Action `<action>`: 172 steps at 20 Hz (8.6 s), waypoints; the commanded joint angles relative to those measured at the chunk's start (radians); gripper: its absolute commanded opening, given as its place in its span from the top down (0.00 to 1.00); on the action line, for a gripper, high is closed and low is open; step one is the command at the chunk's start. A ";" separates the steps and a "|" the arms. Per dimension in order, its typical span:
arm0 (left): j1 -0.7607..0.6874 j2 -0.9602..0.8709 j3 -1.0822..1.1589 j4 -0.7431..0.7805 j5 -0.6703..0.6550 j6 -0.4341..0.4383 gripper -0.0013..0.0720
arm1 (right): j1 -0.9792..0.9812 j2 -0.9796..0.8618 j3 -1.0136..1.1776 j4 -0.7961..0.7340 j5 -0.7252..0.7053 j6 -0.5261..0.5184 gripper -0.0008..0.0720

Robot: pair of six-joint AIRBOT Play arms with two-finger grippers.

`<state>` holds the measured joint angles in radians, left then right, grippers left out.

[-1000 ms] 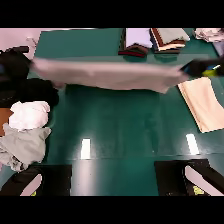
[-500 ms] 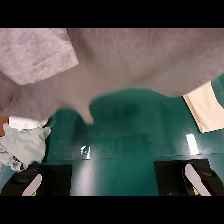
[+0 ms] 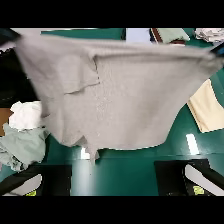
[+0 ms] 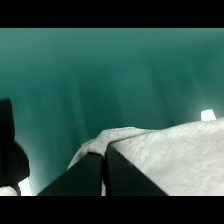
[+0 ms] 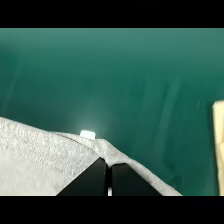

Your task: Fold the shirts.

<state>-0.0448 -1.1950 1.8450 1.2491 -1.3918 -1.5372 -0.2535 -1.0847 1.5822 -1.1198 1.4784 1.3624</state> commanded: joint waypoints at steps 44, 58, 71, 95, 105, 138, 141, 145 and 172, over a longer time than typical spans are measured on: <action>0.002 0.344 -1.274 0.069 0.245 -0.165 0.30 | 0.203 -0.040 -0.182 -0.207 -0.066 0.050 0.44; 0.001 0.332 -1.468 -0.344 0.634 -0.077 0.61 | 0.203 -0.039 -0.271 -0.207 -0.073 0.050 0.46; 0.001 0.332 -1.270 -0.273 0.454 0.073 0.95 | -0.161 0.112 -0.843 -0.200 -0.024 0.042 0.24; 0.001 0.352 -1.262 -0.228 0.364 0.098 0.96 | 0.124 0.113 -1.069 0.007 -0.349 0.057 0.97; 0.001 0.718 -1.220 -0.135 -0.065 0.045 0.96 | 0.100 0.419 -0.872 -0.274 0.014 0.061 0.97; -0.084 0.077 -0.831 -0.260 0.451 0.100 0.95 | -0.323 -0.459 -0.478 0.195 -0.076 -0.235 0.18; -0.208 0.037 -0.834 -0.261 0.503 0.040 0.95 | -0.321 -0.514 -0.524 0.301 -0.085 -0.293 0.18; -0.372 -0.092 -0.833 -0.269 0.590 -0.008 0.95 | -0.201 -0.559 -0.487 0.315 -0.090 -0.303 0.20; -0.456 -0.504 -0.312 -0.134 0.445 -0.043 0.95 | 0.460 -0.230 0.085 0.317 -0.084 -0.087 0.97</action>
<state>-0.5629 -1.7584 1.5051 1.0389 -0.8921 -1.5490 0.1421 -1.3167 1.6459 -0.8051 1.4204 1.2572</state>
